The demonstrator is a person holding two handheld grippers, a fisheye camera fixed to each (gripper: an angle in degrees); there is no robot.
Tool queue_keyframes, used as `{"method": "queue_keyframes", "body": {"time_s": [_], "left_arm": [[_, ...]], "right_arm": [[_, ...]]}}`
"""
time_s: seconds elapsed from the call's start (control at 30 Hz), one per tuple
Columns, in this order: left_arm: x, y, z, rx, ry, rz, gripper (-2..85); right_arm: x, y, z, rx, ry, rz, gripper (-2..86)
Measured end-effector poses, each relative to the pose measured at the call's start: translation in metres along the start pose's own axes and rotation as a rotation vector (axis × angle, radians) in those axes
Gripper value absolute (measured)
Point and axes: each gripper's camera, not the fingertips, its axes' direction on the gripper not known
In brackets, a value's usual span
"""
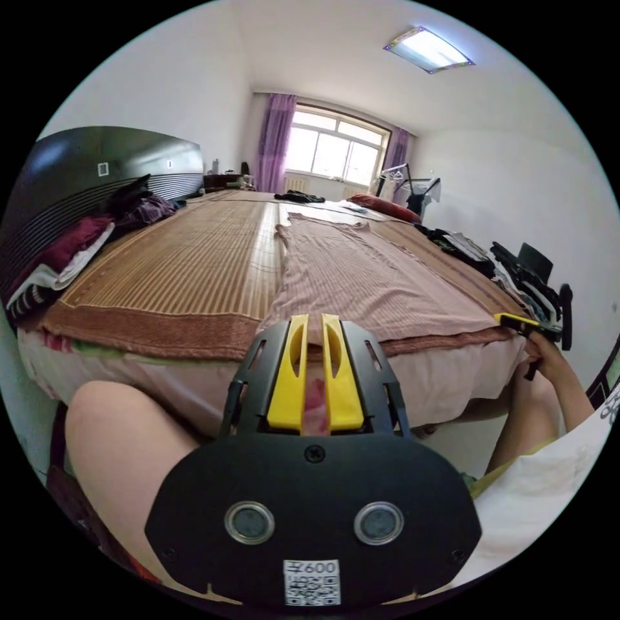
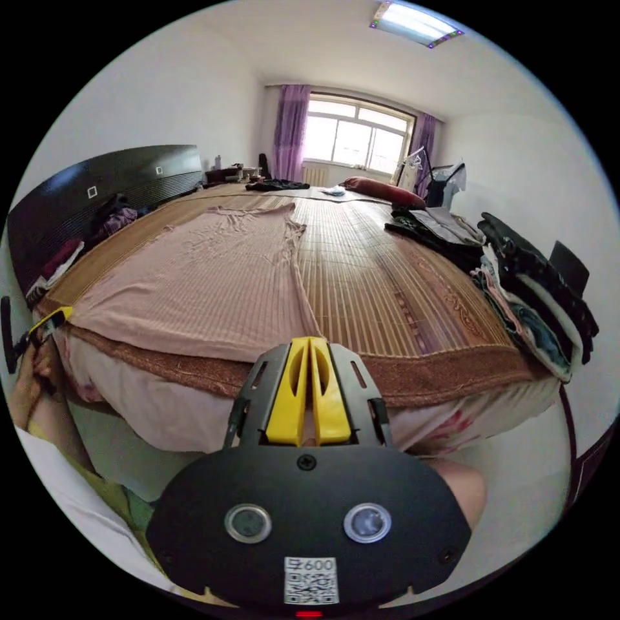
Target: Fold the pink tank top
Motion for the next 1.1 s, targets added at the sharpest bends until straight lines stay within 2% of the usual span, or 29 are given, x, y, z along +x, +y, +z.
{"method": "queue_keyframes", "body": {"time_s": [0.07, 0.17, 0.27, 0.33, 0.5, 0.53, 0.67, 0.73, 0.9, 1.1], "left_arm": [[-0.014, -0.004, -0.014, 0.03, -0.07, -0.014, 1.9], [-0.029, -0.01, -0.025, 0.08, -0.071, -0.024, 1.9], [-0.043, -0.02, -0.016, 0.083, -0.034, -0.052, 1.8], [-0.049, -0.027, -0.003, 0.052, 0.003, -0.059, 1.8], [-0.057, -0.029, 0.03, -0.044, 0.044, -0.086, 1.9], [-0.058, -0.025, 0.04, -0.108, 0.014, -0.077, 1.9], [-0.048, -0.001, 0.039, -0.009, -0.094, 0.085, 1.9], [-0.043, 0.009, 0.039, 0.025, -0.136, 0.095, 1.7], [-0.049, 0.017, 0.044, 0.016, -0.124, 0.065, 1.6], [-0.047, 0.038, 0.042, 0.018, -0.116, 0.079, 2.4]], "right_arm": [[0.028, -0.002, -0.007, 0.016, 0.017, 0.19, -0.9], [0.047, 0.0, -0.024, 0.084, 0.132, 0.325, -0.9], [0.037, -0.013, -0.032, 0.188, 0.038, 0.255, -0.9], [0.022, -0.027, -0.023, 0.178, -0.037, 0.156, -0.9], [0.017, -0.049, 0.041, -0.043, -0.17, 0.088, -0.9], [0.024, -0.046, 0.057, -0.114, -0.154, 0.076, -0.9], [0.056, -0.014, 0.053, -0.016, -0.1, 0.047, -0.9], [0.069, -0.006, 0.05, -0.002, -0.103, 0.047, -0.9], [0.076, 0.01, 0.049, 0.022, -0.056, 0.007, -0.9], [0.098, 0.045, 0.044, 0.138, -0.056, 0.124, -0.9]]}}
